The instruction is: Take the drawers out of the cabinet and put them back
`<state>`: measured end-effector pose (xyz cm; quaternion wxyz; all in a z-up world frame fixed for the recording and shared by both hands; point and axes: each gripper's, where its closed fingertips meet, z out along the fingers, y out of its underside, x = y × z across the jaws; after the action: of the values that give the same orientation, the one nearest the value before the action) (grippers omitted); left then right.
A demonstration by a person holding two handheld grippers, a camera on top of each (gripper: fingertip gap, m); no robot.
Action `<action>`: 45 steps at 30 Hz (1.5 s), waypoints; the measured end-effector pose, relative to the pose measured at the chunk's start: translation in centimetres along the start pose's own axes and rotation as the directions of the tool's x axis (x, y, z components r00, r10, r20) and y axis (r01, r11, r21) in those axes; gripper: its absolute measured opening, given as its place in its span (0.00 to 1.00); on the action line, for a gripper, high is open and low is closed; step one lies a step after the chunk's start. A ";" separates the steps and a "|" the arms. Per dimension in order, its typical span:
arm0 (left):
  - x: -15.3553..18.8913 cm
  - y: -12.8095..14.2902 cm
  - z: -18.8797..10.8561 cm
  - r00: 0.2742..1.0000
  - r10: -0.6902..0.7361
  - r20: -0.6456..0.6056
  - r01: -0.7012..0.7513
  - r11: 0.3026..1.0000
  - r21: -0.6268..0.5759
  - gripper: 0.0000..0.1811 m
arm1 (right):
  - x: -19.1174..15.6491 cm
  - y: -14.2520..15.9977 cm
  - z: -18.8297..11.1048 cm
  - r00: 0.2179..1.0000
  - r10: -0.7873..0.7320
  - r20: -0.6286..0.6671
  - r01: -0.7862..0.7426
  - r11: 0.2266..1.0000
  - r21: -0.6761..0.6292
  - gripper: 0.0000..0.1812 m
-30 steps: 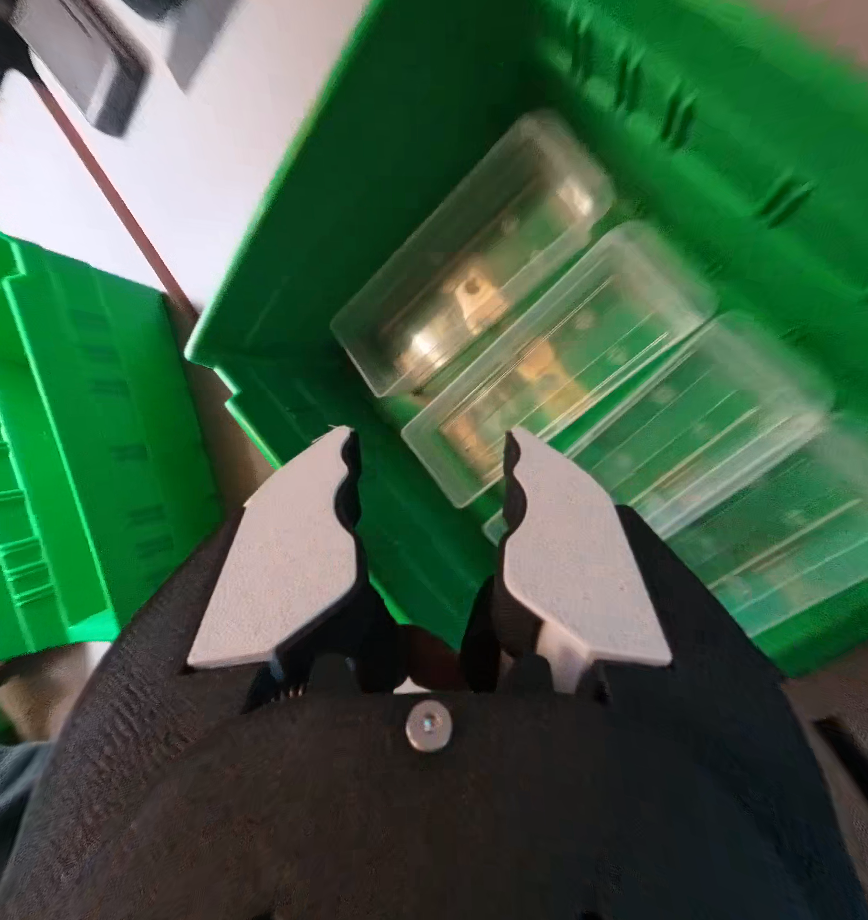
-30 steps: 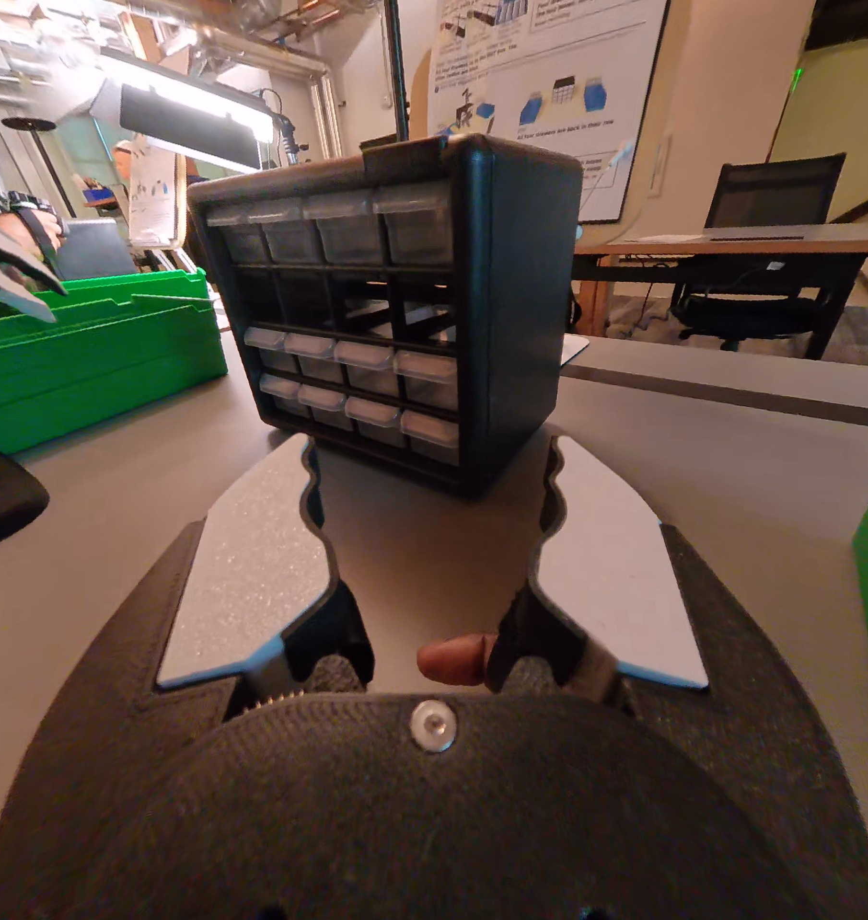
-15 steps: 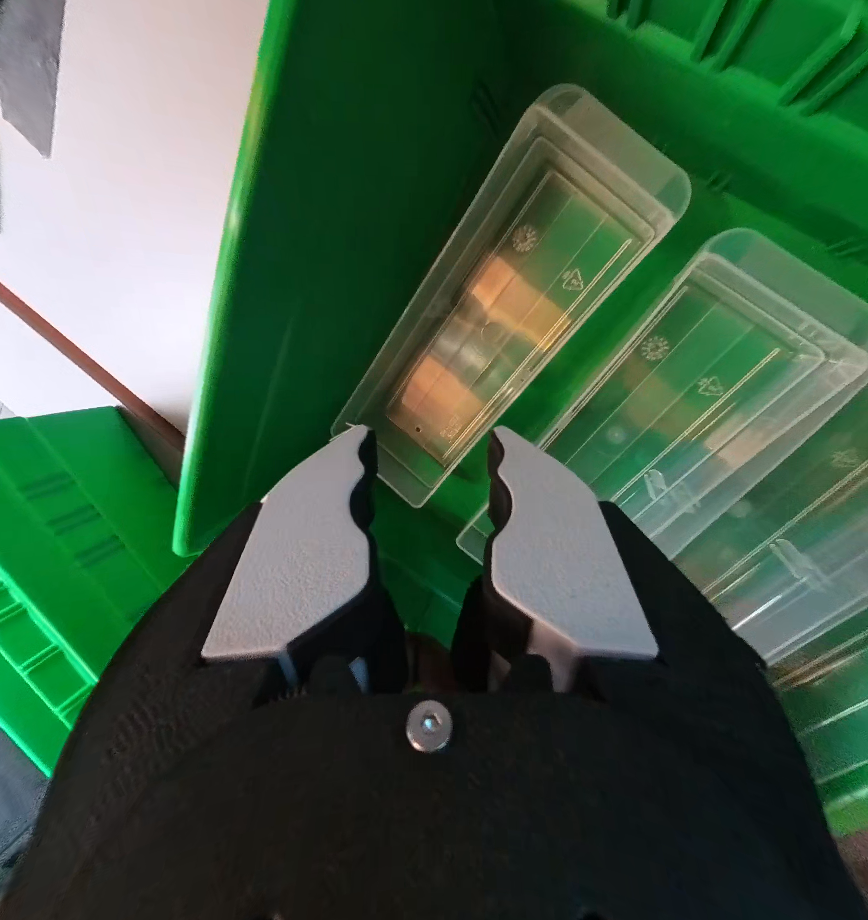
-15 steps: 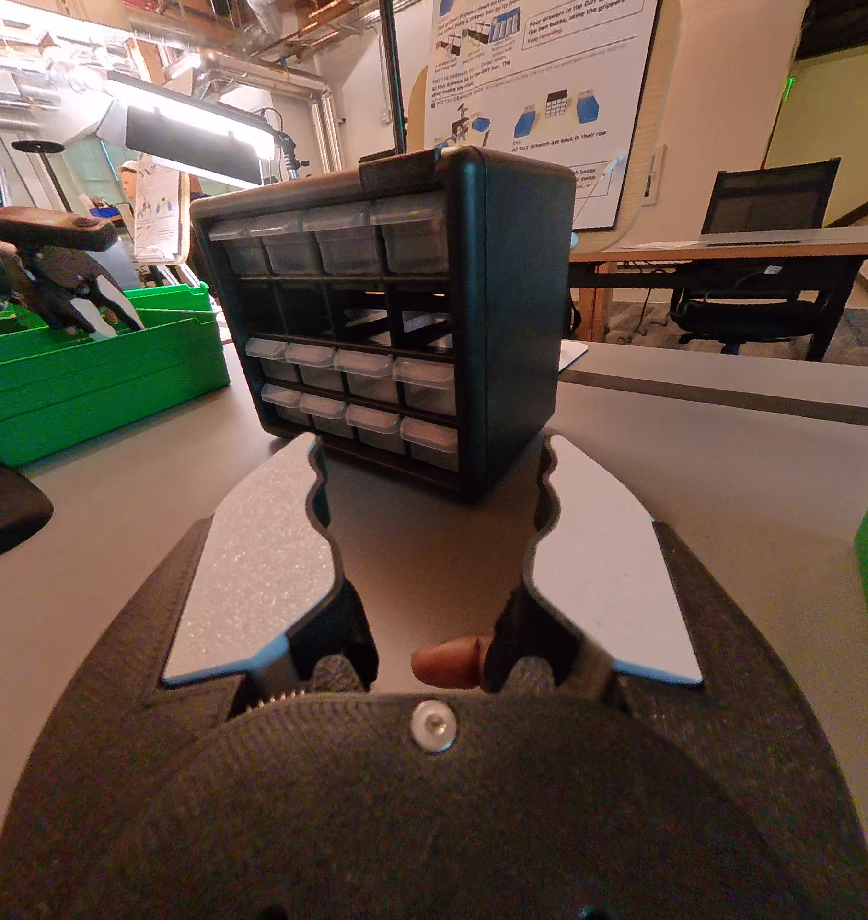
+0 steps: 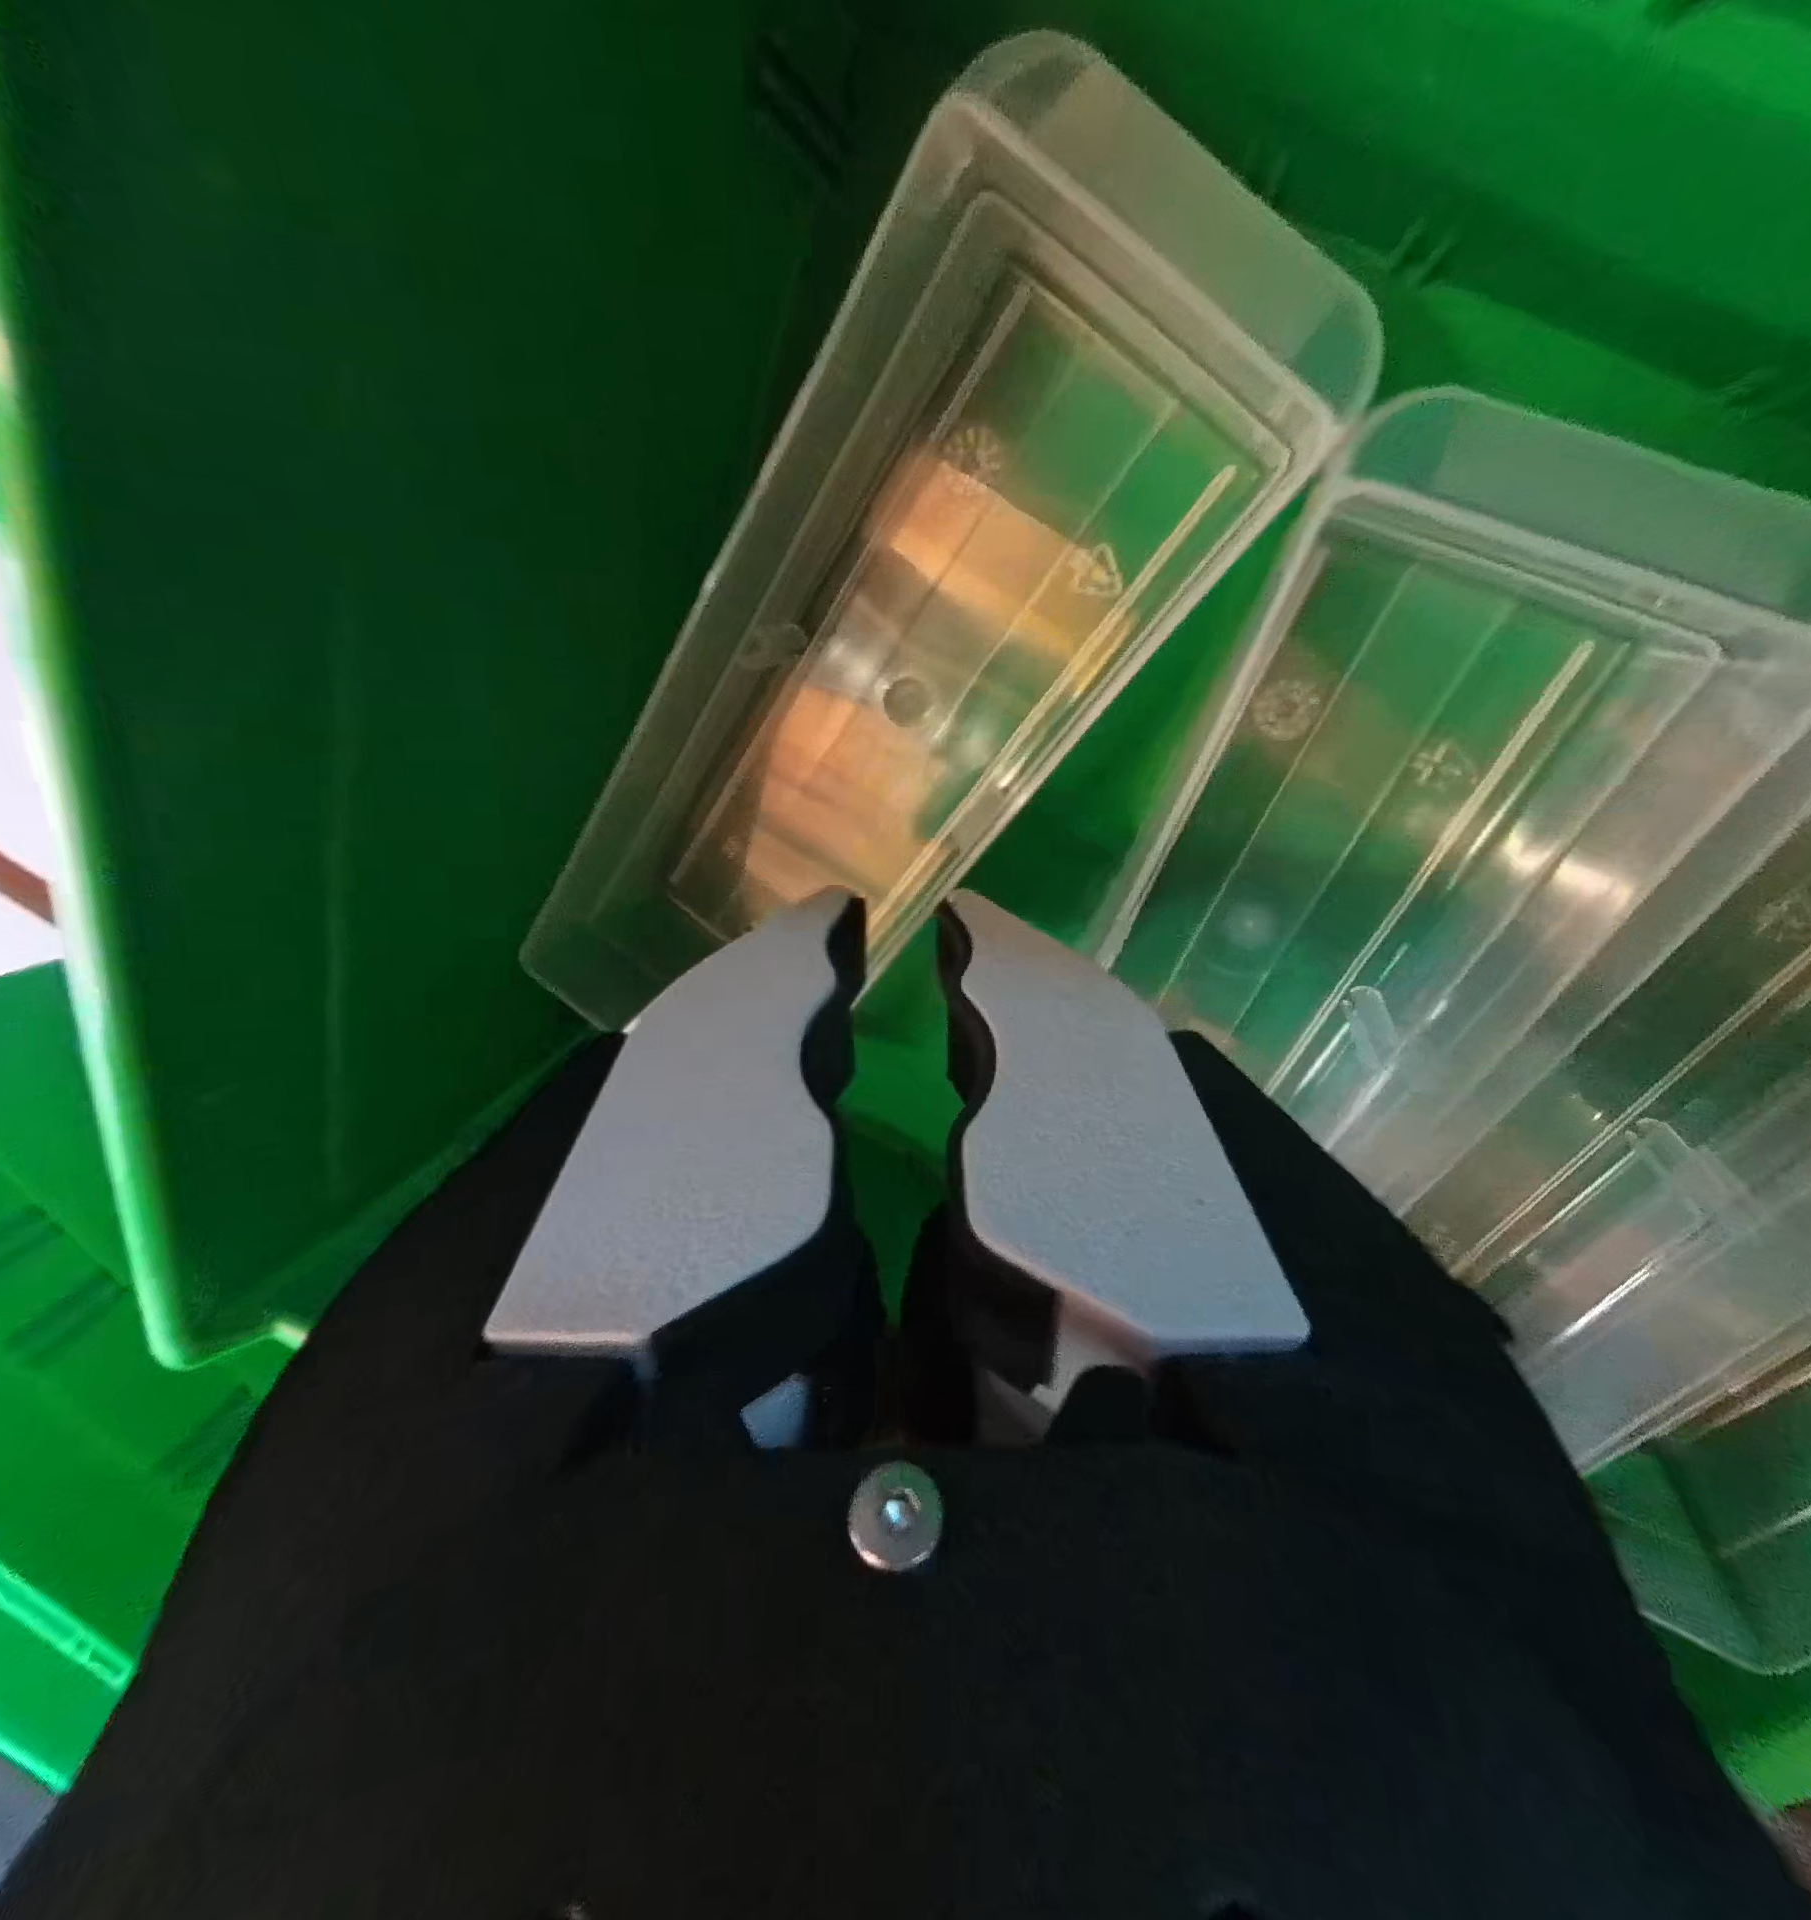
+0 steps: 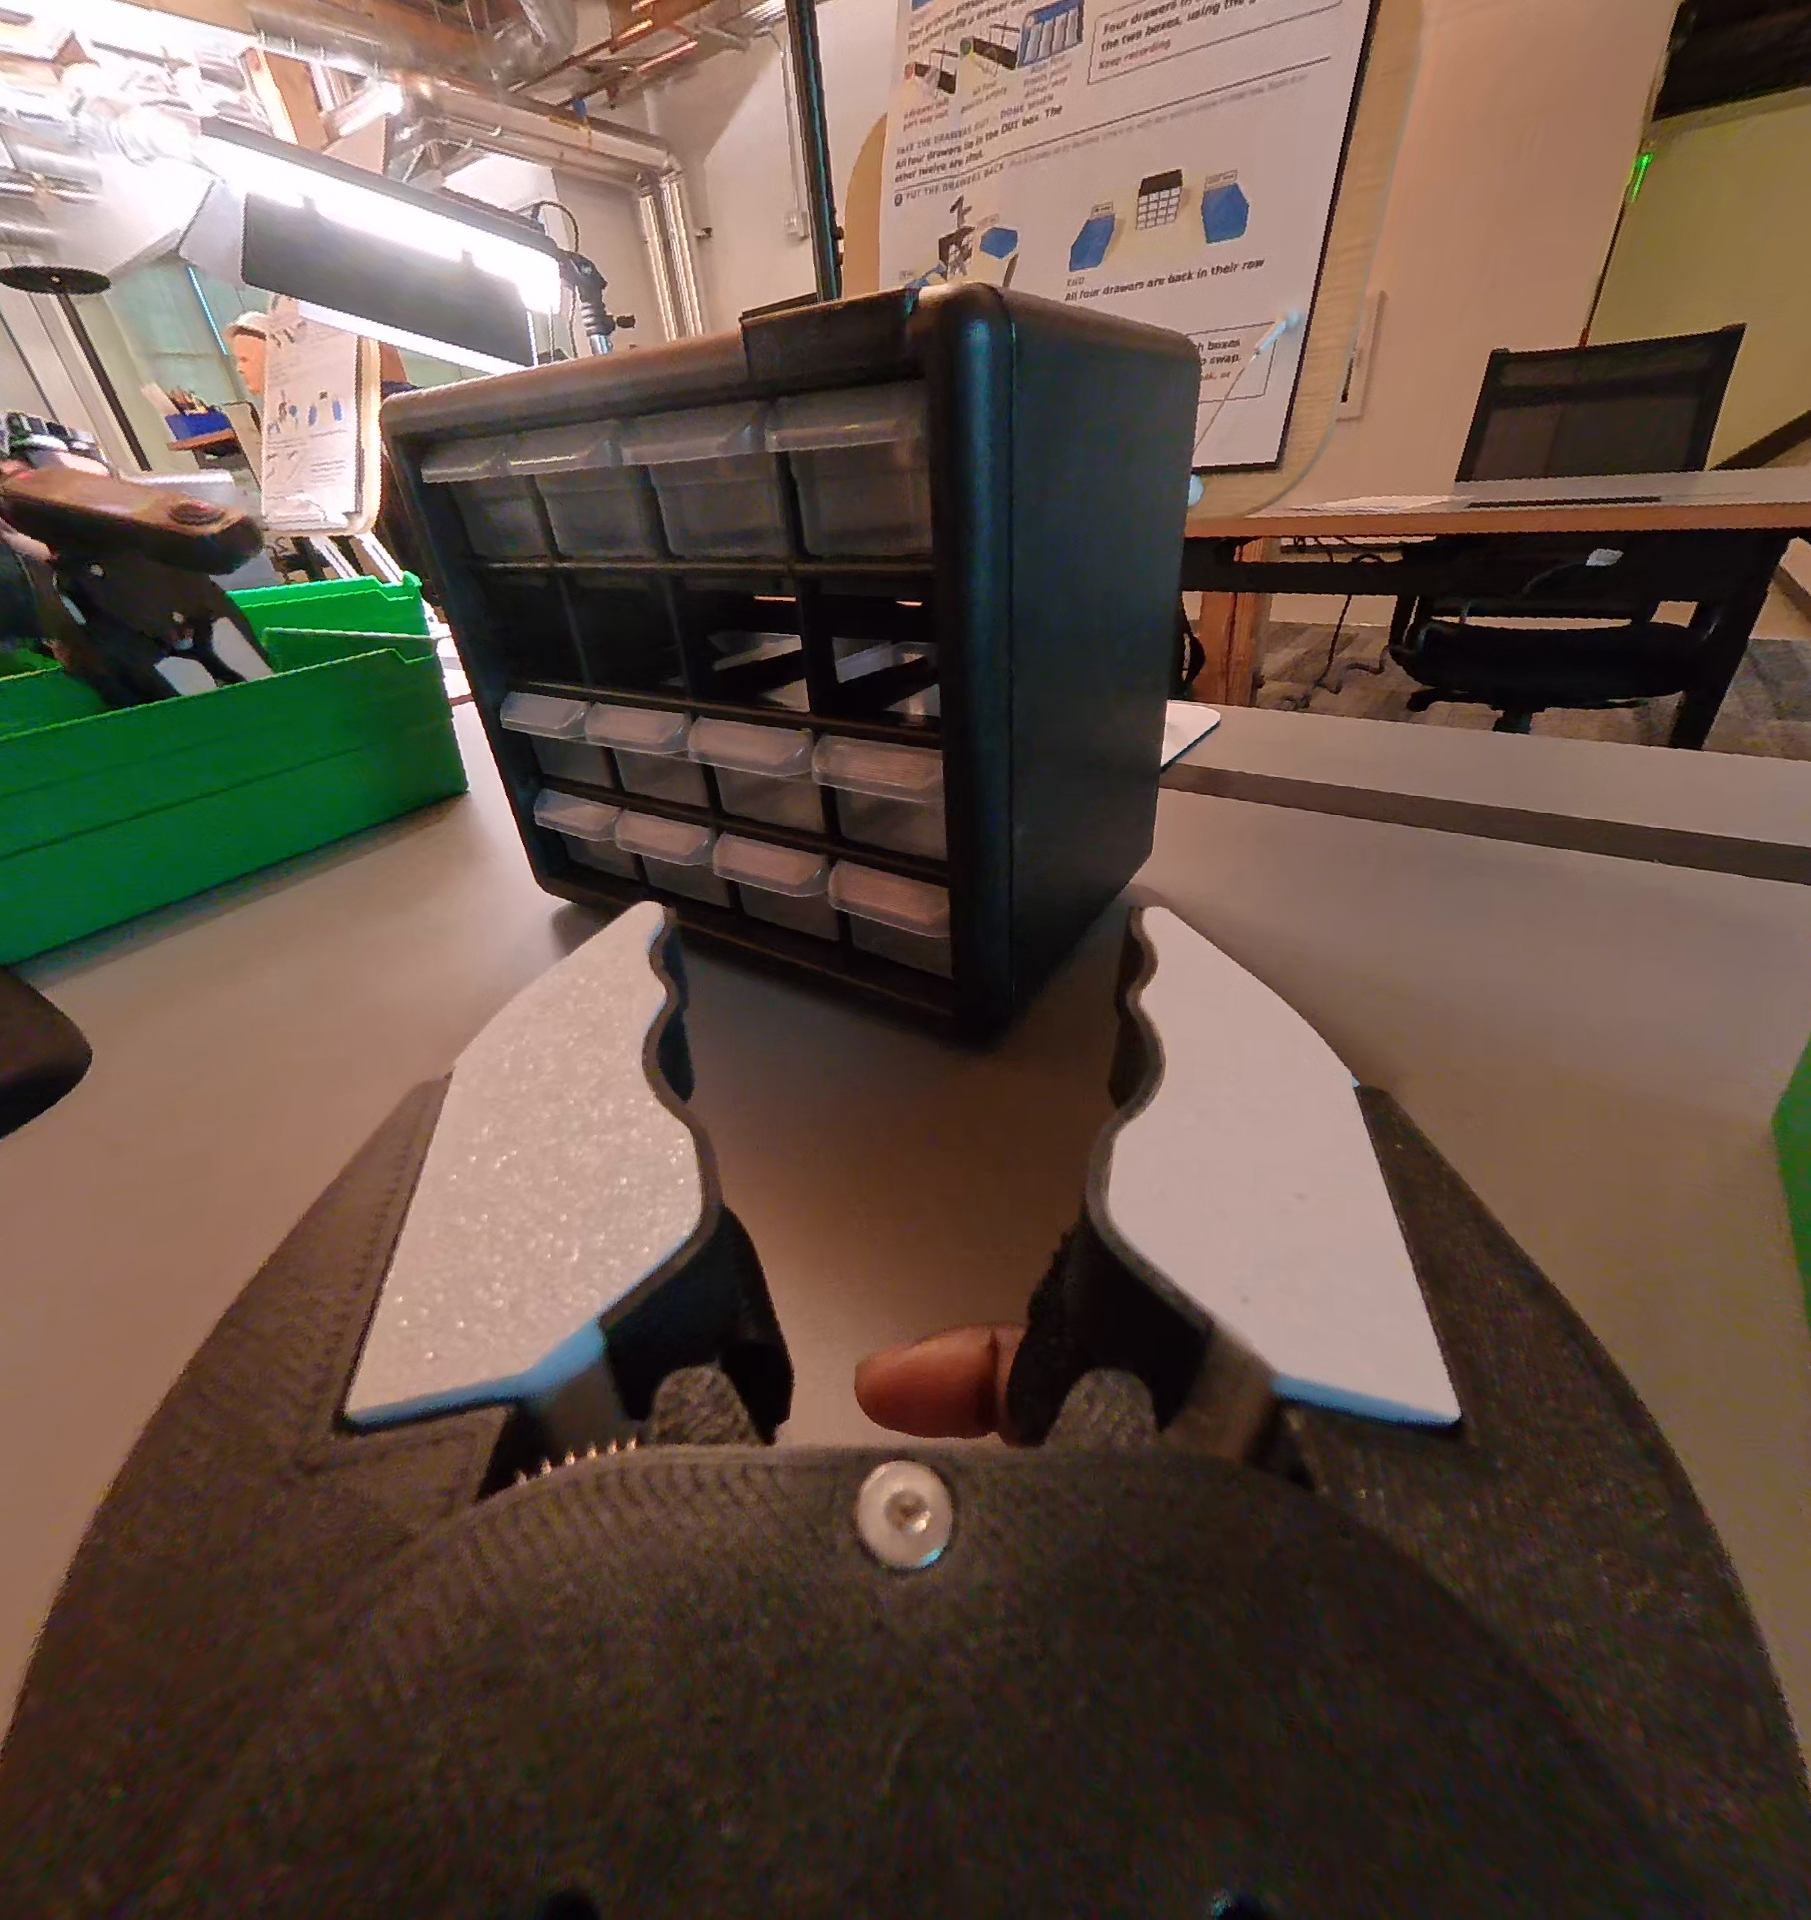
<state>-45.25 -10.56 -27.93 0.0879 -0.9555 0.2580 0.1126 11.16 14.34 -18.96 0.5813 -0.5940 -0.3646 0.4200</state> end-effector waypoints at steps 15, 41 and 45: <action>2.8 -5.4 -13.0 0.938 -0.021 0.346 -0.170 0.842 0.513 0.00 | -0.7 0.3 0.1 0.998 -0.058 0.022 0.058 0.998 -0.023 0.44; 32.6 -25.1 -16.3 0.718 0.665 0.207 -0.515 0.307 0.800 0.01 | -23.1 -4.0 1.9 0.786 -0.415 0.457 0.386 0.908 0.162 0.40; 31.7 -26.0 -16.8 0.757 0.584 0.291 -0.535 0.299 0.791 0.02 | -22.6 -4.2 2.0 0.788 -0.467 0.401 0.423 0.884 0.197 0.35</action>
<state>-2.35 -7.22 -17.19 0.4832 -0.6407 0.5960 -0.0273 0.92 -5.50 -12.98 0.5949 -0.3526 -0.5942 0.4107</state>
